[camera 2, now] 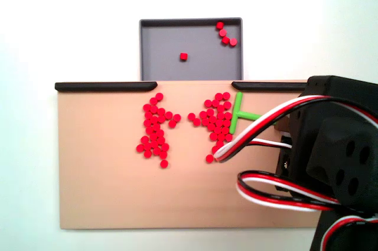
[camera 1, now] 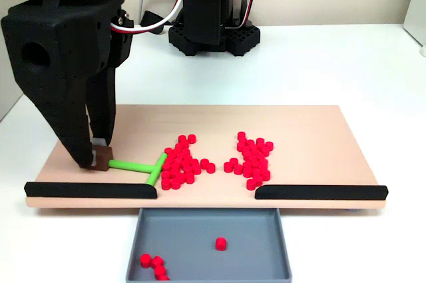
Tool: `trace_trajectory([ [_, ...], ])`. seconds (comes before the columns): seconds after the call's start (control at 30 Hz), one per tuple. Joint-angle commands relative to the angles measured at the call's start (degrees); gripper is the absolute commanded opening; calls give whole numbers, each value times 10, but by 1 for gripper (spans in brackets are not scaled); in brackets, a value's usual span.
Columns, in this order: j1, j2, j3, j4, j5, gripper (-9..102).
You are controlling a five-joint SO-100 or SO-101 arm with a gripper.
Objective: Push granules from right to the grey container
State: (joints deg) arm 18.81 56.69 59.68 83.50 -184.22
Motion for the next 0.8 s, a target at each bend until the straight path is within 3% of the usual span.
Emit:
trace_trajectory([
  [0.0, -7, 8, -20, 0, -279, 0],
  [0.77, -24, 18, -12, -1, -175, 0],
])
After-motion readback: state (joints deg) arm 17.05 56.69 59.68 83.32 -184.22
